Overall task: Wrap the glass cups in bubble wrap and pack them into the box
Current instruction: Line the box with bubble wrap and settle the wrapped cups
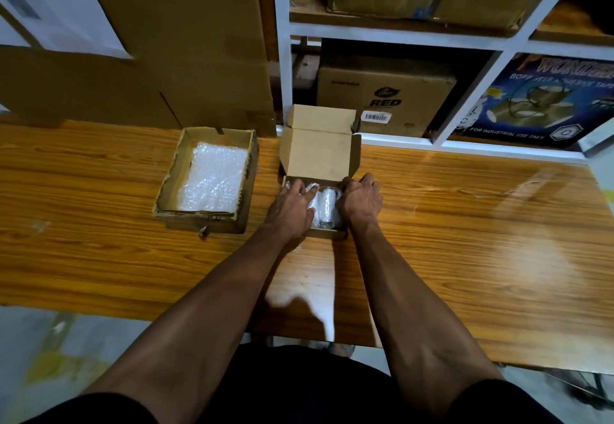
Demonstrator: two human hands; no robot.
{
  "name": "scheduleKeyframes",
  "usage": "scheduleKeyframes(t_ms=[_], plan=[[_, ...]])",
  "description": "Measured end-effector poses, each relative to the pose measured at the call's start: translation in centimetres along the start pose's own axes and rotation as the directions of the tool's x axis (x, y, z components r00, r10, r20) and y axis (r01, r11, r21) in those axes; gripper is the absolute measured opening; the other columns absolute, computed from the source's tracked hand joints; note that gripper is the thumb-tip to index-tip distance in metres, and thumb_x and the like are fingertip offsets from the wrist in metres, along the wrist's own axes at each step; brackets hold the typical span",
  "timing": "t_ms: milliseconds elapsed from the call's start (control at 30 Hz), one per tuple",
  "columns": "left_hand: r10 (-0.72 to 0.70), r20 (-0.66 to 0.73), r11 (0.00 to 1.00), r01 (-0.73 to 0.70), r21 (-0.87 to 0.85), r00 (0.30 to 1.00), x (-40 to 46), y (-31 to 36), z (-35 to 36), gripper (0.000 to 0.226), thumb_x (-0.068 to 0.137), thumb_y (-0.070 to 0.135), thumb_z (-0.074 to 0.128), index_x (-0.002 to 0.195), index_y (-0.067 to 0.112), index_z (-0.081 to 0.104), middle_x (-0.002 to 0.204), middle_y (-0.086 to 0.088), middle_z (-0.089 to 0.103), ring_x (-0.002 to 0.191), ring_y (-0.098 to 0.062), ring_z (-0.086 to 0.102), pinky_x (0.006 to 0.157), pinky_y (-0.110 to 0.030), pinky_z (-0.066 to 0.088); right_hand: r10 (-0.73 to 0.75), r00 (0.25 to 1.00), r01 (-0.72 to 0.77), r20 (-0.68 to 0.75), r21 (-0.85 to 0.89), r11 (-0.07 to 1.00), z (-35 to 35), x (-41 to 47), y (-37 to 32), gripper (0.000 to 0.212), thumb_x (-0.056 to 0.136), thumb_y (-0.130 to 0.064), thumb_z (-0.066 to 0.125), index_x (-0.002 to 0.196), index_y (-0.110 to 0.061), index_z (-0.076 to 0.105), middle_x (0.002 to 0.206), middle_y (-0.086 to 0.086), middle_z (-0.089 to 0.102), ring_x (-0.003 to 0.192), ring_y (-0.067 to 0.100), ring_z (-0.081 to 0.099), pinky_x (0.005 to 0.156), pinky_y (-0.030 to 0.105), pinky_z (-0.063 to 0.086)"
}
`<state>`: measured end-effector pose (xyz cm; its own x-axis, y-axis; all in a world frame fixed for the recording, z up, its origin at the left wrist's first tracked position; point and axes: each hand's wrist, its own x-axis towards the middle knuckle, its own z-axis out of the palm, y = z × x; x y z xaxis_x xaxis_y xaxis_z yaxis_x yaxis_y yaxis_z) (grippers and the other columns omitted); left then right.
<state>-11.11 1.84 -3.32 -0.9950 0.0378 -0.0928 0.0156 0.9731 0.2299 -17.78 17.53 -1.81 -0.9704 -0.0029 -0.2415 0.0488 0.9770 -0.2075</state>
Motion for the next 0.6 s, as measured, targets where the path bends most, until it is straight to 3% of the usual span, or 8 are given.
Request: scheduleKeyframes(t_ms=[400,533,600], plan=[[-0.014,0.003,1.000,0.014,-0.006,1.000,-0.3,0.1,-0.4,0.066,0.105,0.039,0.054,0.165,0.023,0.031,0.144,-0.007,0.042,0.127,-0.026,0.047,0.109,-0.038,0.045,-0.028,0.999,0.028,-0.032,0.017,0.999,1.0,-0.9,0.0,0.040,0.099,-0.038,0.063,0.136,-0.027,0.054,0.134,0.015,0.042,0.127,0.035,0.041,0.102,0.050,0.042],[0.011,-0.011,1.000,-0.011,0.015,1.000,-0.4,0.0,-0.4,0.065,0.106,0.039,0.053,0.165,0.021,0.032,0.141,-0.007,0.043,0.125,-0.026,0.049,0.107,-0.037,0.045,-0.131,0.980,0.137,-0.153,0.032,0.990,1.4,-2.3,1.1,0.054,0.091,-0.024,0.072,0.140,-0.020,0.051,0.133,0.015,0.049,0.124,0.033,0.045,0.099,0.046,0.044],[0.011,-0.009,1.000,-0.011,0.025,1.000,-0.4,0.0,-0.4,0.065,0.106,0.039,0.053,0.165,0.021,0.032,0.141,-0.007,0.042,0.126,-0.026,0.049,0.107,-0.037,0.044,-0.208,0.965,0.211,-0.158,0.006,0.977,1.6,-3.1,2.0,0.057,0.090,-0.027,0.073,0.142,-0.018,0.051,0.138,0.015,0.048,0.123,0.033,0.043,0.097,0.045,0.043]])
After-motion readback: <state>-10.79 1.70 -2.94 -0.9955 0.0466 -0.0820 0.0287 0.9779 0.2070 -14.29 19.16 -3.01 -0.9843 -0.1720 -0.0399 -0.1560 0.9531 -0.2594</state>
